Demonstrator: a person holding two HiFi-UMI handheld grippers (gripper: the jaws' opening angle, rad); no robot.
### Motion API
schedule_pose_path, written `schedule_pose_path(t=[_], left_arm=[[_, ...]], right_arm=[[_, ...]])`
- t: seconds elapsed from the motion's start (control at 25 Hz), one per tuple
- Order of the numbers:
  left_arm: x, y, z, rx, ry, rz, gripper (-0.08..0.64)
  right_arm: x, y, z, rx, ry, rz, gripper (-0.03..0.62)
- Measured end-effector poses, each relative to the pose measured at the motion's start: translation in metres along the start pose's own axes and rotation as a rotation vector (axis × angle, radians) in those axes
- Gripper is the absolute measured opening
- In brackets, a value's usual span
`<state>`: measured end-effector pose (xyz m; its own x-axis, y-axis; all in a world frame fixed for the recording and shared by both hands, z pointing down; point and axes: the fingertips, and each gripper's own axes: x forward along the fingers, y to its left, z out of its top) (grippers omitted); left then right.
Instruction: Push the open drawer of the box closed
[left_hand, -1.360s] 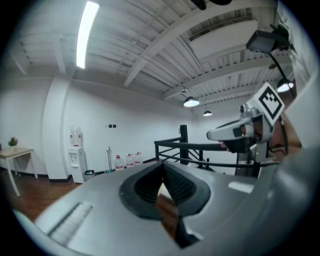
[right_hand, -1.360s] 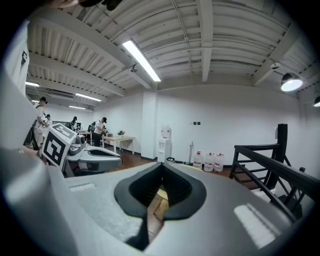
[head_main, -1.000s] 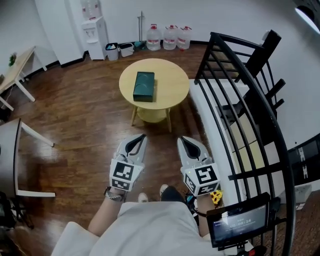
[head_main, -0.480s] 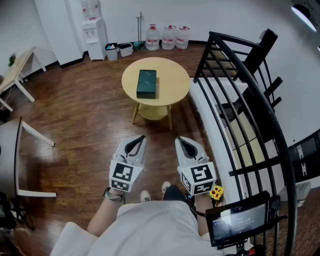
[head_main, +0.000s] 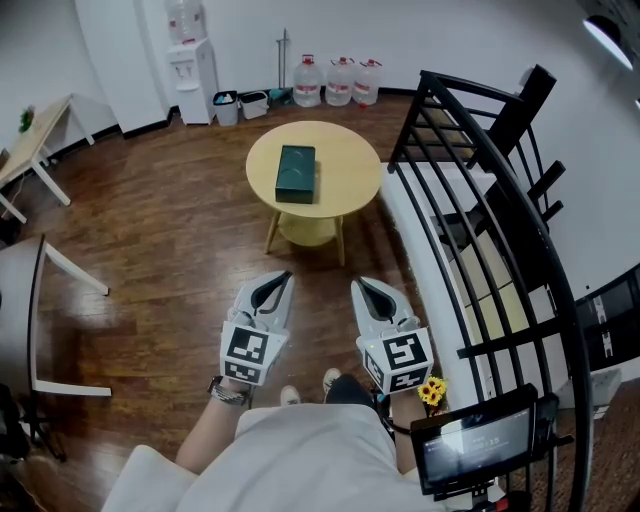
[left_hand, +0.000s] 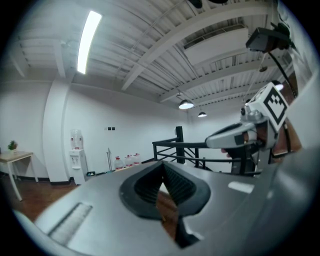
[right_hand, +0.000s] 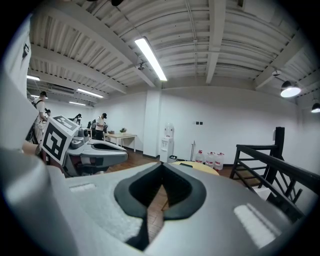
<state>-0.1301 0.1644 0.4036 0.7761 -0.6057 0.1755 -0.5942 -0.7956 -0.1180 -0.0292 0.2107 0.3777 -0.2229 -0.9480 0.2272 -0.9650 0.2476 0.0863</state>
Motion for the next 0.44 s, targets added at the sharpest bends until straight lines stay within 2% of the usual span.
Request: schedule_pose_path(t=[0.44], left_arm=[[0.0036, 0.0013, -0.0007, -0.002, 0.001, -0.012, 0.008]], right_arm=[[0.0057, 0.0021, -0.0002, -0.011, 0.003, 0.003, 0.003]])
